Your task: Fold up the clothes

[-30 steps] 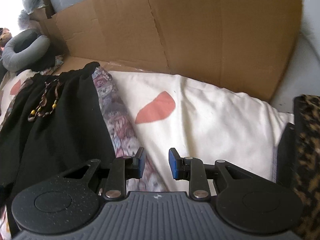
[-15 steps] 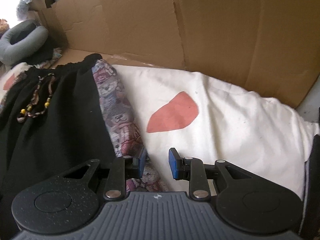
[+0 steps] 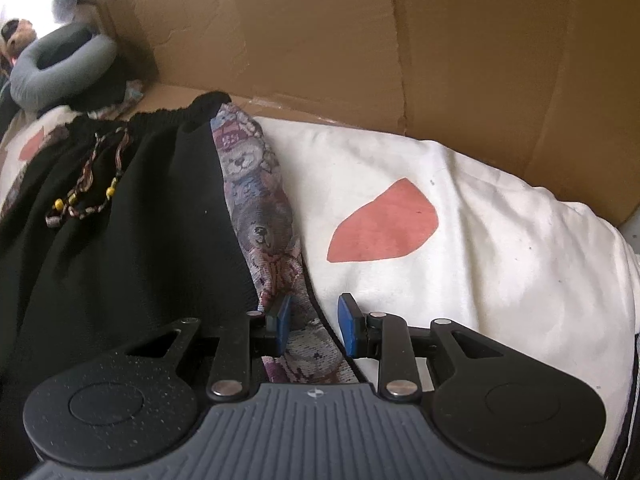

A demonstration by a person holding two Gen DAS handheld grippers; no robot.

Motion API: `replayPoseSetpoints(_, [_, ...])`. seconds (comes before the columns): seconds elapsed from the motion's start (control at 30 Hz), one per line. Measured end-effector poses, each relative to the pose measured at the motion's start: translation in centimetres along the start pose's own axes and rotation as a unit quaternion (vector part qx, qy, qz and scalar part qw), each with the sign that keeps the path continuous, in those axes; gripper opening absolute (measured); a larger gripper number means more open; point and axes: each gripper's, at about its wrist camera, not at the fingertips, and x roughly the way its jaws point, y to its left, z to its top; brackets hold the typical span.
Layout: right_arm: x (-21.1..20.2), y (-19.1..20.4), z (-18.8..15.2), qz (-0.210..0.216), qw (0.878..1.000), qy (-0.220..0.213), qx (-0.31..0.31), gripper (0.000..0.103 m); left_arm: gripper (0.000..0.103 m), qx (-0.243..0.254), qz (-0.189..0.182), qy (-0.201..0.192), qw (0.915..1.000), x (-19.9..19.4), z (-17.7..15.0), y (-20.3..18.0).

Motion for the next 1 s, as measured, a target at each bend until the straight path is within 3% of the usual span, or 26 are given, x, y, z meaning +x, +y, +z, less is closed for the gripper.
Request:
replayPoseSetpoints(0.17, [0.0, 0.4, 0.0, 0.001, 0.999, 0.013, -0.035, 0.021, 0.027, 0.0, 0.004, -0.005, 1.0, -0.2, 0.4, 0.1])
replayPoseSetpoints(0.23, [-0.1, 0.7, 0.1, -0.001, 0.998, 0.019, -0.053, 0.005, 0.027, -0.002, 0.005, -0.006, 1.0, -0.3, 0.5, 0.3])
replayPoseSetpoints(0.3, [-0.2, 1.2, 0.1, -0.007, 0.997, 0.02, -0.074, 0.0, 0.027, -0.002, 0.005, -0.007, 1.0, -0.3, 0.5, 0.4])
replayPoseSetpoints(0.47, [-1.0, 1.8, 0.2, -0.038, 0.994, 0.002, -0.107, 0.0, 0.027, 0.01, 0.013, -0.015, 0.9998, -0.5, 0.8, 0.7])
replayPoseSetpoints(0.6, [-1.4, 1.8, 0.4, -0.067, 0.99, -0.008, -0.124, 0.0, 0.027, 0.028, 0.051, -0.022, 0.9981, -0.3, 1.3, 1.2])
replayPoseSetpoints(0.77, [-0.5, 1.6, 0.3, -0.093, 0.988, 0.002, -0.125, 0.0, 0.026, 0.003, 0.087, -0.006, 0.9962, 0.7, 1.4, 3.4])
replayPoseSetpoints(0.87, [0.1, 1.5, 0.3, -0.108, 0.986, 0.008, -0.125, 0.0, 0.019, -0.007, 0.09, -0.003, 0.9959, 0.5, 1.3, 4.1])
replayPoseSetpoints(1.0, [-0.5, 0.9, 1.1, -0.095, 0.992, 0.005, -0.08, 0.002, 0.019, -0.012, 0.081, -0.012, 0.9965, -0.7, 1.5, 4.6])
